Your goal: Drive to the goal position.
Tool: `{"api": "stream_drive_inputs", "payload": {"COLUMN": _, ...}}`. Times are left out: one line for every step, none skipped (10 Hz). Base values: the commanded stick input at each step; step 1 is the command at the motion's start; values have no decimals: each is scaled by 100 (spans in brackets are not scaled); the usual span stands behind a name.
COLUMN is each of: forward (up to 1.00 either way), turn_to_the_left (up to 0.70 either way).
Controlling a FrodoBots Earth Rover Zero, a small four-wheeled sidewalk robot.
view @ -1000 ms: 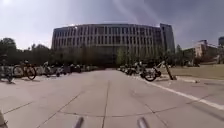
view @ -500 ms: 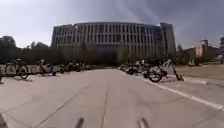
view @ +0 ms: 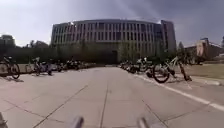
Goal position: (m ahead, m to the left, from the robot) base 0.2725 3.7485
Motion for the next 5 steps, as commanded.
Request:
{"api": "stream_drive_inputs", "payload": {"forward": 100, "turn_to_the_left": 0}}
{"api": "stream_drive_inputs", "payload": {"forward": 100, "turn_to_the_left": 0}}
{"api": "stream_drive_inputs", "payload": {"forward": 100, "turn_to_the_left": 0}}
{"api": "stream_drive_inputs", "payload": {"forward": 100, "turn_to_the_left": 0}}
{"api": "stream_drive_inputs", "payload": {"forward": 100, "turn_to_the_left": 0}}
